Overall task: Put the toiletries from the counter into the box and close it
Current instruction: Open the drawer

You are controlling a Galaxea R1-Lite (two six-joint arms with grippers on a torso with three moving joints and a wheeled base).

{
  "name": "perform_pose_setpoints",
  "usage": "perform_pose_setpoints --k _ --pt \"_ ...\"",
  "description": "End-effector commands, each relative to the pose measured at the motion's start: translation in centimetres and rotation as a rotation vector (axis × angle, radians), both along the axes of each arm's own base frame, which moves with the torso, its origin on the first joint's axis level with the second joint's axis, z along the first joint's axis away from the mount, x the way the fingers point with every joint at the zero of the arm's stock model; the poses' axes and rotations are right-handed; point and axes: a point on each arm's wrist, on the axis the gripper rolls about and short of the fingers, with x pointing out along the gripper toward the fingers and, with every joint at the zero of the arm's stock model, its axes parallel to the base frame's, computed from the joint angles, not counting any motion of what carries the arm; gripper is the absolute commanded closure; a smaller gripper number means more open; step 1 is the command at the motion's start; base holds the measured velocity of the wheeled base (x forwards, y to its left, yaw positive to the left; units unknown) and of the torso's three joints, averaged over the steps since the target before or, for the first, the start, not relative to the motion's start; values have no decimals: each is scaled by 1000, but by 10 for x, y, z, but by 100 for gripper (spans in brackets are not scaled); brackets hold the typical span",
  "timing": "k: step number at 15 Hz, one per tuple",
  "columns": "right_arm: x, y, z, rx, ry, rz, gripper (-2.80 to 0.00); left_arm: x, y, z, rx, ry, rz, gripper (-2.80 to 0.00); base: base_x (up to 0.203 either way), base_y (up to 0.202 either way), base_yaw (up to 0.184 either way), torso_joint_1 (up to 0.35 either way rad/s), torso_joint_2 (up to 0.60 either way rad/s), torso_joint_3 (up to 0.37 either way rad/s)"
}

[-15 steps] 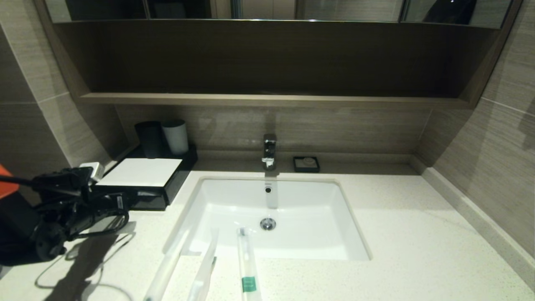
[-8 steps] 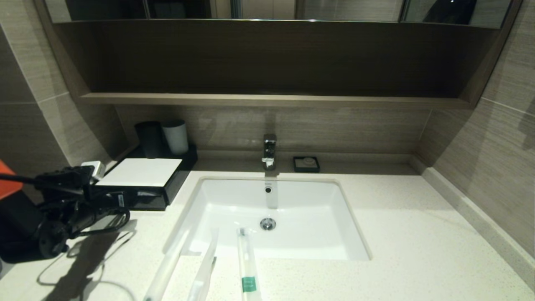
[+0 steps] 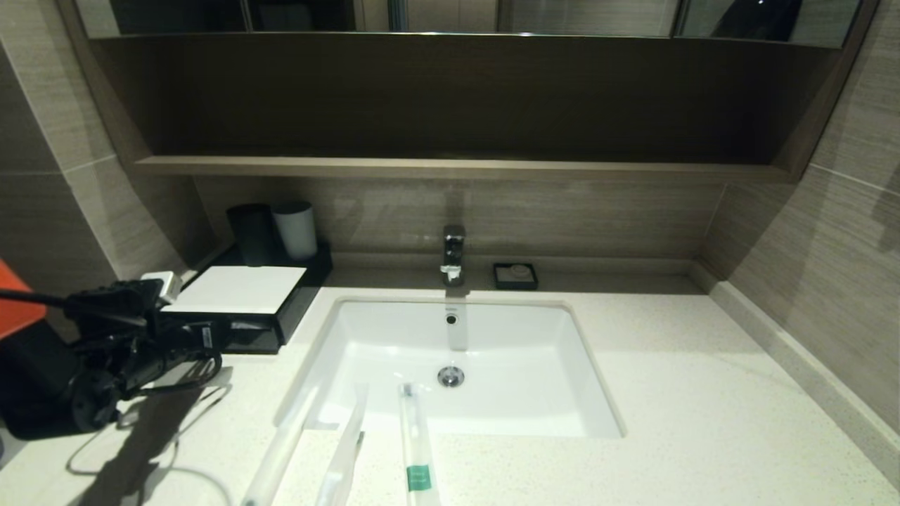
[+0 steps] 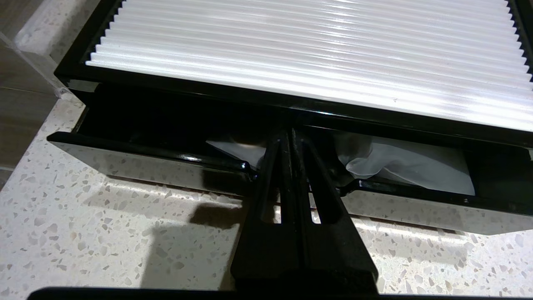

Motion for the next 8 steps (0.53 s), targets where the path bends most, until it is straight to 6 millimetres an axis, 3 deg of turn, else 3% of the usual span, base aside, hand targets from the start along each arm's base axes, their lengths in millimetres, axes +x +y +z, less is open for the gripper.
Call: perform_pose_setpoints --k 1,8 --pt "0 0 0 0 0 1 0 2 0 -1 -1 -4 -3 0 0 0 0 0 0 0" --pt "0 0 0 0 0 1 0 4 -1 -3 0 -1 -5 0 0 0 0 0 0 0"
